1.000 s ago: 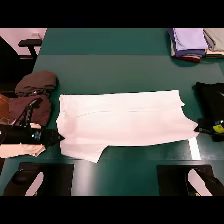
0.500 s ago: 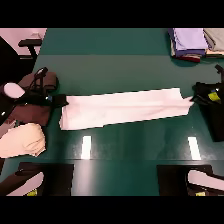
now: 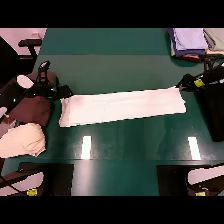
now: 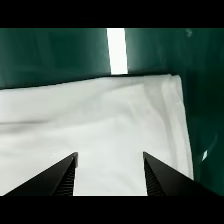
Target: Fold the shirts.
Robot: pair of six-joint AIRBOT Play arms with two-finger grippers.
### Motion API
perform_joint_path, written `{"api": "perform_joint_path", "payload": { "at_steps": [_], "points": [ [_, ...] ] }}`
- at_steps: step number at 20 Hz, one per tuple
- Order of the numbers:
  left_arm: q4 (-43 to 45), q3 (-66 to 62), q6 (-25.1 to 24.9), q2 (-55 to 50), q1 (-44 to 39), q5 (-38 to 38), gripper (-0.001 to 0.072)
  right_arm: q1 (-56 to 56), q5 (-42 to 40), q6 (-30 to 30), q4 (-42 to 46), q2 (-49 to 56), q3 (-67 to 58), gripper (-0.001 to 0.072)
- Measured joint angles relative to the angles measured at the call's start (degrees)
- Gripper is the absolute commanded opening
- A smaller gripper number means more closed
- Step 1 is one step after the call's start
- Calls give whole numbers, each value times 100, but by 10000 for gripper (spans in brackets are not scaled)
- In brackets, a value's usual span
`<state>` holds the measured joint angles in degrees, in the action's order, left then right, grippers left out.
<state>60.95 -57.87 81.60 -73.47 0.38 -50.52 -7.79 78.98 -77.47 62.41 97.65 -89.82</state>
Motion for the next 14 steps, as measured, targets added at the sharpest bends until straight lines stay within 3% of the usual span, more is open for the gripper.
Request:
{"api": "perform_joint_path", "payload": {
  "at_steps": [1,2,7,11,14],
  "points": [
    [-15,-92,2,-11,2,-131,306,-96,114,118,-42,7,-39,539],
    [-44,-170,0,-17,4,-293,67,-214,197,208,-83,-2,-26,602],
    [-372,-332,-157,-39,-151,-688,30,-1036,385,461,-332,-59,619,603],
    [-525,-361,-140,-55,-686,-361,30,-1307,365,632,-699,146,1097,583],
    [-590,-382,96,-184,-1126,-13,30,-1134,304,708,-1078,387,1224,299]
  ]
}}
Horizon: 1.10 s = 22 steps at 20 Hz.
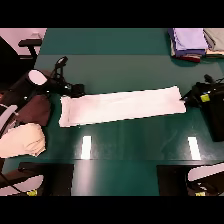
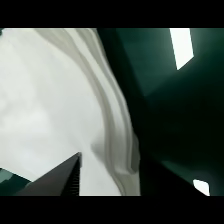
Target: Fold the shirts.
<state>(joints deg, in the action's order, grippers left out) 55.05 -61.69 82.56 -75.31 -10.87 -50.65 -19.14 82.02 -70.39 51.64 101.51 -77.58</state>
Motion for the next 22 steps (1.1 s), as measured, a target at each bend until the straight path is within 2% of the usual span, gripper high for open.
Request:
{"api": "perform_joint_path", "payload": {
  "at_steps": [2,4,11,17,22],
  "points": [
    [-81,-66,107,-175,-293,197,30,205,-85,70,-197,138,35,111],
    [-177,-234,175,-444,-584,343,30,387,-142,166,-236,177,20,15],
    [-426,-1432,323,-1880,-1519,450,30,789,142,197,-704,-673,-890,15],
    [-654,-2472,483,-2968,-2004,387,30,1906,243,20,-828,-1665,-1641,15],
    [-723,-2806,553,-3368,-2184,254,30,2942,131,-122,-855,-1926,-2140,15]
  ]
}}
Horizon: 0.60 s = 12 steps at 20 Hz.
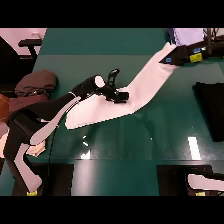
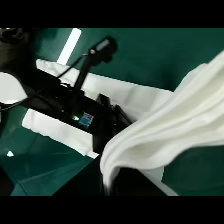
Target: Fold the shirts.
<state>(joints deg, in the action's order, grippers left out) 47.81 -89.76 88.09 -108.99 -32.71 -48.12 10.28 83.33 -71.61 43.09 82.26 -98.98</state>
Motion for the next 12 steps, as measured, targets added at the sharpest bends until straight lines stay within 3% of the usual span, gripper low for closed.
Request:
{"api": "perform_joint_path", "payload": {
  "at_steps": [6,12],
  "points": [
    [203,-398,4,103,275,-494,29,876,-339,-120,-7,-46,-179,15],
    [1486,-568,0,1620,1512,-1314,30,1989,-850,-90,-306,234,-208,16]
  ]
}}
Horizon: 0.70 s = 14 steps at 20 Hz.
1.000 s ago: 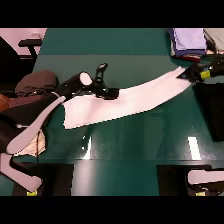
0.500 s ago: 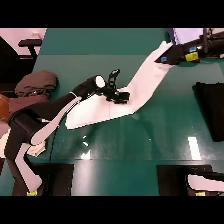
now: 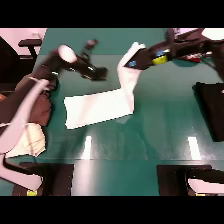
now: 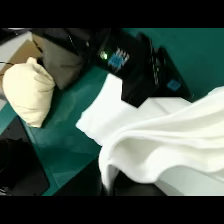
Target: Fold the shirts.
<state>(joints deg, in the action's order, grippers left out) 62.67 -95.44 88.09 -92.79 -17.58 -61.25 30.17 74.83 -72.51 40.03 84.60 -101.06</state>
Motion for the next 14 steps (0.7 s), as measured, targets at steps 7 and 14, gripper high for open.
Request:
{"api": "perform_joint_path", "payload": {
  "at_steps": [7,14],
  "points": [
    [1084,-20,-7,1915,1681,-671,31,2044,-1405,756,-621,1261,2,397],
    [1283,-20,-212,2446,2240,-1239,30,1600,-990,514,302,1414,264,394]
  ]
}}
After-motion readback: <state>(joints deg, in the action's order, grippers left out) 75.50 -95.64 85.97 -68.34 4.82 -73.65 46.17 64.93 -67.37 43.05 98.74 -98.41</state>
